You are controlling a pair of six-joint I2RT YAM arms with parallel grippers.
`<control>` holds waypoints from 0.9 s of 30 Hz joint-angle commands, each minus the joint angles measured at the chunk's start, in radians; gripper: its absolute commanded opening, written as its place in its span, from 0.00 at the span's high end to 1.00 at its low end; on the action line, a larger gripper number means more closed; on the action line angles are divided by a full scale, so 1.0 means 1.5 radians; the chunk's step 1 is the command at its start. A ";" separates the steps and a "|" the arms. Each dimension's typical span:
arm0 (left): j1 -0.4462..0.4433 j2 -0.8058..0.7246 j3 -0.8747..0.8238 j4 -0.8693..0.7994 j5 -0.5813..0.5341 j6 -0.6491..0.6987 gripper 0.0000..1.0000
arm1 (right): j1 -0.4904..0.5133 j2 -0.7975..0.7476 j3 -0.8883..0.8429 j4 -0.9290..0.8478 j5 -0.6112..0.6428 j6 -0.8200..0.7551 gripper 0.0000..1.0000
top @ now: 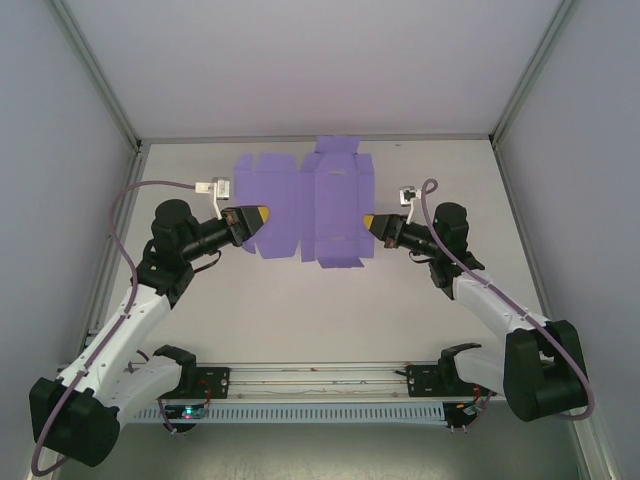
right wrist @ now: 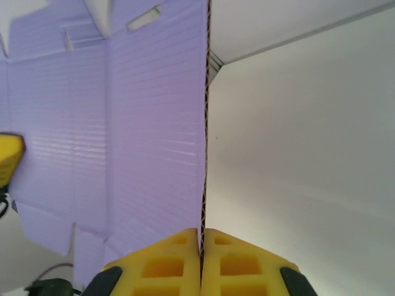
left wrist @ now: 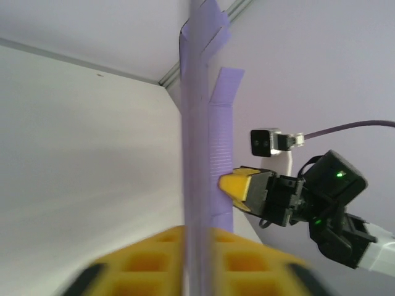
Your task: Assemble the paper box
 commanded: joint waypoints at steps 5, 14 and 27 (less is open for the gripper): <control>-0.005 -0.038 0.007 -0.281 -0.317 0.078 0.00 | 0.024 0.003 0.082 -0.272 0.088 -0.256 1.00; -0.006 -0.076 0.001 -0.401 -0.437 0.096 0.00 | 0.135 0.115 0.154 -0.455 0.377 -0.501 1.00; -0.006 0.068 0.065 -0.262 -0.217 0.065 0.00 | 0.336 0.242 0.121 -0.200 0.787 -0.957 1.00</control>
